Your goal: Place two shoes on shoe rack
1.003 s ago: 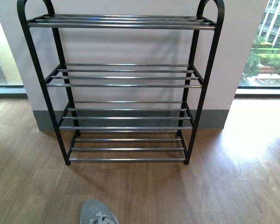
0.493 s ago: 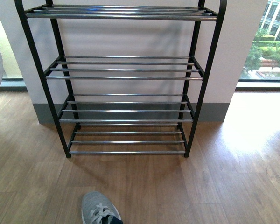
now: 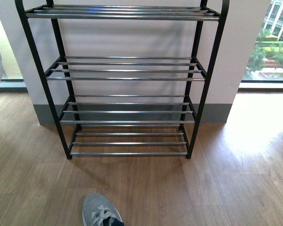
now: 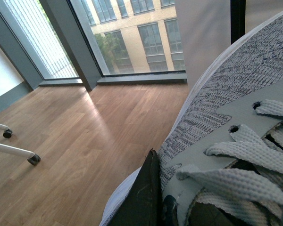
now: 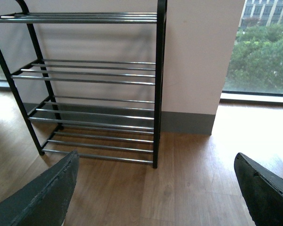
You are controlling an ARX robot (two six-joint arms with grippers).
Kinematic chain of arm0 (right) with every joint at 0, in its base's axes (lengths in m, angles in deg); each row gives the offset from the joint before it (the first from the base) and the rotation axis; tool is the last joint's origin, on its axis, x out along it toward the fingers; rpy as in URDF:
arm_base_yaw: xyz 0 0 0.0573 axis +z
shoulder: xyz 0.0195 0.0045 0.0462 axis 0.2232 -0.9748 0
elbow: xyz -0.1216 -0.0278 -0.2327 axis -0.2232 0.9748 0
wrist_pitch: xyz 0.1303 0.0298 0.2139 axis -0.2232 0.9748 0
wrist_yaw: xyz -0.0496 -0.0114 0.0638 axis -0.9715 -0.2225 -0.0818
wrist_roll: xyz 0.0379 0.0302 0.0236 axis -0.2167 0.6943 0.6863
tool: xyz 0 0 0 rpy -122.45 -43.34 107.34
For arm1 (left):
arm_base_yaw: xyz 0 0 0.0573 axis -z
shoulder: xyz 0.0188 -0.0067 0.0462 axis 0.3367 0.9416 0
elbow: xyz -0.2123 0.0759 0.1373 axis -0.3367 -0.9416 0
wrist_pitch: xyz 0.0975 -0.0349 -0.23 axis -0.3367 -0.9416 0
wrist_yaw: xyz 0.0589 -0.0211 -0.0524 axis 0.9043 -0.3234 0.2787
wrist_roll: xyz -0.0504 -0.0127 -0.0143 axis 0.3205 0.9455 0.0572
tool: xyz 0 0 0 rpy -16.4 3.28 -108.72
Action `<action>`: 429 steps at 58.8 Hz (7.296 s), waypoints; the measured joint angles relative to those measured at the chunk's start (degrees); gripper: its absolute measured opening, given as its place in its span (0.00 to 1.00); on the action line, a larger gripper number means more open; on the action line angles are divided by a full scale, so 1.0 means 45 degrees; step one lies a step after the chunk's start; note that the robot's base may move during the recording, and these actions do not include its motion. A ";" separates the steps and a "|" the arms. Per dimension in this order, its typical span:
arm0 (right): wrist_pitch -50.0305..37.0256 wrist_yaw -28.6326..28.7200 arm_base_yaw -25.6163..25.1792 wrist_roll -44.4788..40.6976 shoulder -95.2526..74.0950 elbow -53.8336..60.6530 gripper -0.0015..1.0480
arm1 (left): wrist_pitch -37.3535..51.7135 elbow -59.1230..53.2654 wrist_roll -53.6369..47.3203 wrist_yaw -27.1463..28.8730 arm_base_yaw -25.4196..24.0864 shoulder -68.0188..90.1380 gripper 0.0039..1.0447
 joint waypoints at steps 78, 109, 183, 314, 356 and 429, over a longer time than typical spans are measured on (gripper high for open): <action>-0.9000 0.1894 -0.0053 -0.2555 -1.3945 -0.1710 0.91 | -0.0005 0.0000 0.0005 0.0010 -0.0034 -0.0034 0.01; -1.2318 0.0423 0.1253 -0.2346 -2.8137 -0.6183 0.91 | -0.0005 0.0000 0.0005 0.0005 -0.0034 -0.0034 0.01; -0.9311 0.1030 0.1603 0.1409 -3.4621 -1.2337 0.91 | -0.0005 0.0000 0.0005 0.0005 -0.0034 -0.0034 0.01; -0.0457 0.4002 -0.1841 -0.4367 -0.4760 -0.2327 0.01 | -0.0005 0.0000 0.0005 0.0000 -0.0034 -0.0034 0.01; -0.0418 0.3886 -0.1860 -0.4469 -0.4750 -0.2312 0.01 | -0.0005 0.0000 0.0005 -0.0005 -0.0024 -0.0049 0.01; -0.0408 0.3920 -0.1894 -0.4493 -0.4765 -0.2229 0.01 | -0.0005 0.0000 0.0005 -0.0005 -0.0019 -0.0024 0.01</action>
